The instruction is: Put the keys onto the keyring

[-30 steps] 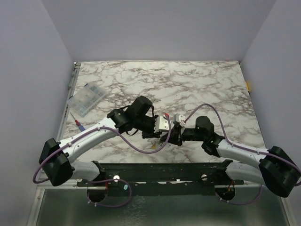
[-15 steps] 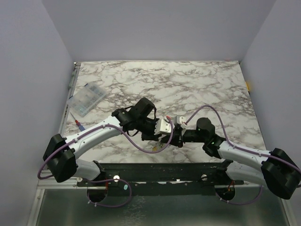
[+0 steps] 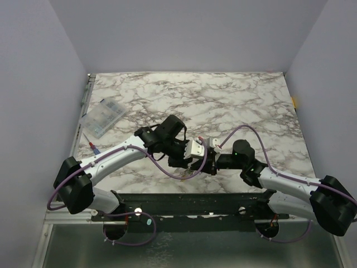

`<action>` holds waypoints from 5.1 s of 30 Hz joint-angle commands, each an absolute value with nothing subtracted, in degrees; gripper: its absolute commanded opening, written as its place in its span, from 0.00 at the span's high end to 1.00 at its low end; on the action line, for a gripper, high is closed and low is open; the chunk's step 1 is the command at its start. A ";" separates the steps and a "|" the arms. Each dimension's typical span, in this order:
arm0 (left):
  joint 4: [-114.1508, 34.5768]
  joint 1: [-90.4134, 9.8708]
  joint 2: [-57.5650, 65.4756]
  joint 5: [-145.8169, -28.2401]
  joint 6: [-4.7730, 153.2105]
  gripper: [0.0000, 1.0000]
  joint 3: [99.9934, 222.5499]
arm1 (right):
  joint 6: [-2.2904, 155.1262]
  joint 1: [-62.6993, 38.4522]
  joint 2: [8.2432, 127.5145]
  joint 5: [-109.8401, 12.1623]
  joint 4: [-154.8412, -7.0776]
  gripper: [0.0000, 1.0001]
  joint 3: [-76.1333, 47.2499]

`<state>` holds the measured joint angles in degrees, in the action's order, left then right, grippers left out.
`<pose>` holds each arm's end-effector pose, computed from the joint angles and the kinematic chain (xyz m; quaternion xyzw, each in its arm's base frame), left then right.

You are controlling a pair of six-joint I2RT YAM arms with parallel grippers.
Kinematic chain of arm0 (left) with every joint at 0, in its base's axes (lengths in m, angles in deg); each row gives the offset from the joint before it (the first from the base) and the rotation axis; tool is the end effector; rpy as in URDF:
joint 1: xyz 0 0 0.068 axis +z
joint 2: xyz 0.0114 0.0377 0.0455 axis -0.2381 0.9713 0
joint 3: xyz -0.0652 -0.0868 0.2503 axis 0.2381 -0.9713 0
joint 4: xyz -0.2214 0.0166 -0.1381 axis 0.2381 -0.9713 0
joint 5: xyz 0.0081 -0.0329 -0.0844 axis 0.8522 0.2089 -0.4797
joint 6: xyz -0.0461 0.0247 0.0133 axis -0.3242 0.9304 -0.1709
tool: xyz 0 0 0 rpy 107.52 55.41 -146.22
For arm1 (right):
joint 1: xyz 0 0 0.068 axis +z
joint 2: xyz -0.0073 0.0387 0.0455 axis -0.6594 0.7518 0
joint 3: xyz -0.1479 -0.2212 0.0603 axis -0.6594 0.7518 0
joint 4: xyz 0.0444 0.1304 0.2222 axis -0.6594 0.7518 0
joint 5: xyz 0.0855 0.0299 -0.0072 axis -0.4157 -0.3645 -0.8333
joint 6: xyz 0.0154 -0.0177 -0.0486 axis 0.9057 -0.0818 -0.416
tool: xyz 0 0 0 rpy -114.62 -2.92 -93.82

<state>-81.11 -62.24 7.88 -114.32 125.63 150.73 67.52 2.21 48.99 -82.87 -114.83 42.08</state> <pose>0.1695 -0.2226 0.2692 0.6981 0.5945 -0.3122 0.2483 0.1404 0.1657 0.2063 -0.4880 0.5704 0.4673 0.4671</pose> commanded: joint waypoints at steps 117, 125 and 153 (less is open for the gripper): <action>-58.88 -62.38 2.83 -113.77 110.62 1.00 143.09 | 69.39 2.96 49.05 -78.83 -113.69 0.72 39.62; -53.32 -62.19 0.12 -114.70 107.04 1.00 139.24 | 72.20 2.94 42.98 -71.45 -112.92 0.55 40.31; -35.66 -60.84 -7.77 -112.77 94.54 1.00 128.00 | 84.25 2.93 29.12 -65.77 -99.84 0.76 39.70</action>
